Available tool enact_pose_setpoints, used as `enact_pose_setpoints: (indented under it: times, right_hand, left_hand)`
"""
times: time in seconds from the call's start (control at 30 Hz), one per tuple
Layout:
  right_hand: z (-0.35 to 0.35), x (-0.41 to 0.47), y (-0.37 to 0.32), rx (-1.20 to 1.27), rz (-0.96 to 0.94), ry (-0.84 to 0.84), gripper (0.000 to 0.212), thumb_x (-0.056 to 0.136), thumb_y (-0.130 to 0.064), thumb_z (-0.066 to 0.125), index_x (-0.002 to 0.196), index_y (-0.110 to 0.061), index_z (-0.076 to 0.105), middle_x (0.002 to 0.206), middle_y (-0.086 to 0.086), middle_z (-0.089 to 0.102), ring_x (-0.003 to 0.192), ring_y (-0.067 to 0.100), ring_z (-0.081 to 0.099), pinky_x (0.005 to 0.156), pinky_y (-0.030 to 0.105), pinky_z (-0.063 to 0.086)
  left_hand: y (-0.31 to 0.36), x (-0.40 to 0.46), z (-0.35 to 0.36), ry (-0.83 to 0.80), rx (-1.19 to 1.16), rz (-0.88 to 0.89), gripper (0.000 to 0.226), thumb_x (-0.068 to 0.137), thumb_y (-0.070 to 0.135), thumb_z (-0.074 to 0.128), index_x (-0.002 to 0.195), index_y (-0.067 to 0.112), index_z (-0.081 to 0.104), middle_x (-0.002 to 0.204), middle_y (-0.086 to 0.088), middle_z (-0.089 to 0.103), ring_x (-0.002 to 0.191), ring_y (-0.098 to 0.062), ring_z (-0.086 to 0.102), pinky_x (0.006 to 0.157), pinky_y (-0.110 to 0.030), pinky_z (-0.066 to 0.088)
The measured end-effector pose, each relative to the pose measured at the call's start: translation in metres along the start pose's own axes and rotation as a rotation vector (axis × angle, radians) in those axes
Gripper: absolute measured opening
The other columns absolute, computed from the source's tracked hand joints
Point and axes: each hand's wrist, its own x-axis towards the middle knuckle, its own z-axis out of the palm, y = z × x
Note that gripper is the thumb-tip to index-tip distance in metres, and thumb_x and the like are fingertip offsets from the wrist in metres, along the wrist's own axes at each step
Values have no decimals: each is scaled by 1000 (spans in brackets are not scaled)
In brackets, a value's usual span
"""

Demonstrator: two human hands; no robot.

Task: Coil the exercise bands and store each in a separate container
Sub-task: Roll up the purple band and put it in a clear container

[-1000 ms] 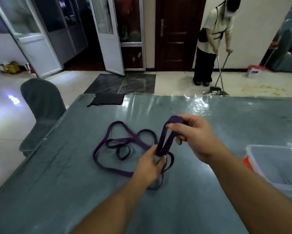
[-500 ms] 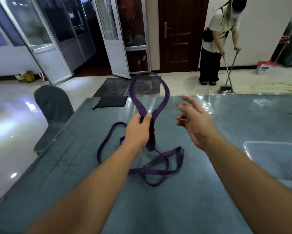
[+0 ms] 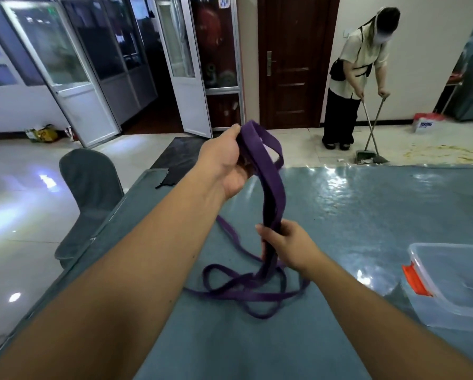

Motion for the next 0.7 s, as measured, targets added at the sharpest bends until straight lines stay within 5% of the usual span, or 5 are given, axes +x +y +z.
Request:
enact_pose_setpoints:
  times: [0.1,0.23,0.43,0.7]
  right_hand:
    - [-8,-2,-30,128,-43,78,33,89,-36,71,61,-22,63,54,7,58,44,22,55,49,33,49]
    - [-18,-3,-85,204,-99,213,24,95,-32,73,77,-17,67,53,1,55,42,17,49,44,29,45]
    - [-24,-5,-140,300,32,195,27,104,-24,47,98,-7,67,62,2,60,52,17,56,56,33,48]
    - [-36,-13,-125,318,75,245,36,109,-29,46,118,-5,71,67,4,57,53,17,56,50,27,51]
  left_hand:
    - [-6,17,-32,20,52,-103,33,110,32,44,93,13,66,83,-6,71,77,-19,68,74,-35,59]
    - [-32,37,-76,28,170,-257,28,110,30,44,110,12,65,101,-5,74,75,-16,70,68,-30,60]
    - [-89,57,-132,-1,421,-413,18,106,21,55,108,10,70,92,-1,79,81,-16,72,69,-28,60]
    - [-171,76,-190,-164,920,-498,14,103,19,53,97,16,65,97,-4,70,79,-17,64,67,-26,49]
